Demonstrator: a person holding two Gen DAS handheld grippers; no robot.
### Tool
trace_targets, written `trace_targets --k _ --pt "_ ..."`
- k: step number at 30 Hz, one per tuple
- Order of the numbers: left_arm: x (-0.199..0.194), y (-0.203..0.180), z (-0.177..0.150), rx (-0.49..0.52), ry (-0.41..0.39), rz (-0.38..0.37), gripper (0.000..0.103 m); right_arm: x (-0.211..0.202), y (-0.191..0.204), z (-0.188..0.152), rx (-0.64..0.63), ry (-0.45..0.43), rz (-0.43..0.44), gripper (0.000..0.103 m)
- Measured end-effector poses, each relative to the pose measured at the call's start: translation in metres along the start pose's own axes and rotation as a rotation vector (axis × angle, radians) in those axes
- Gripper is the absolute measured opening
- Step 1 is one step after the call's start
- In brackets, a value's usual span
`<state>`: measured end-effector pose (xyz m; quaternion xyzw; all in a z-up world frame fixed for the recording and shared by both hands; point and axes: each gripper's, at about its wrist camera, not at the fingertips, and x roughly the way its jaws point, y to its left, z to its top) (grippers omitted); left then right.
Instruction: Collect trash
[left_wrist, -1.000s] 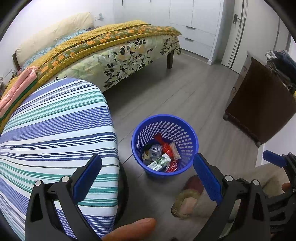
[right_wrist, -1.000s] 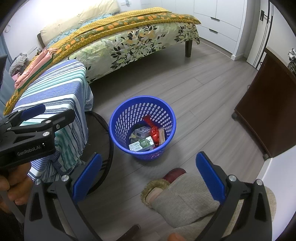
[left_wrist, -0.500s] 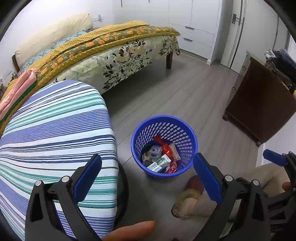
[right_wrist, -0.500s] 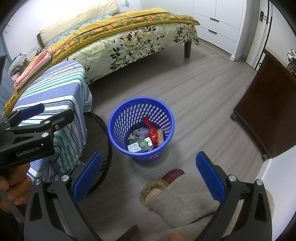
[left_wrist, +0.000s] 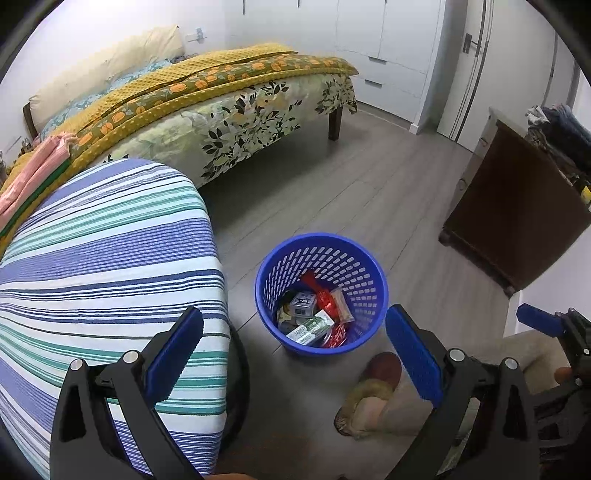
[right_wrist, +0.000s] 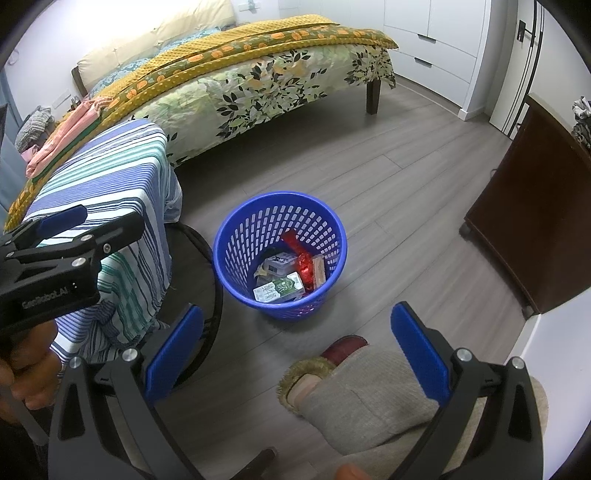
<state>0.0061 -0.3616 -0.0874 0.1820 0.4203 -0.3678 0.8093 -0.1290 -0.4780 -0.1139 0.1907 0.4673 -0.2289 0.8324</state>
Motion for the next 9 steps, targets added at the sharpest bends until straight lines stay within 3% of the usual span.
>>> trace_targets --k 9 --pt "0.0013 0.0020 0.0018 -0.008 0.017 -0.005 0.098 -0.0004 -0.0017 0.0001 0.005 0.003 -0.009 0.099"
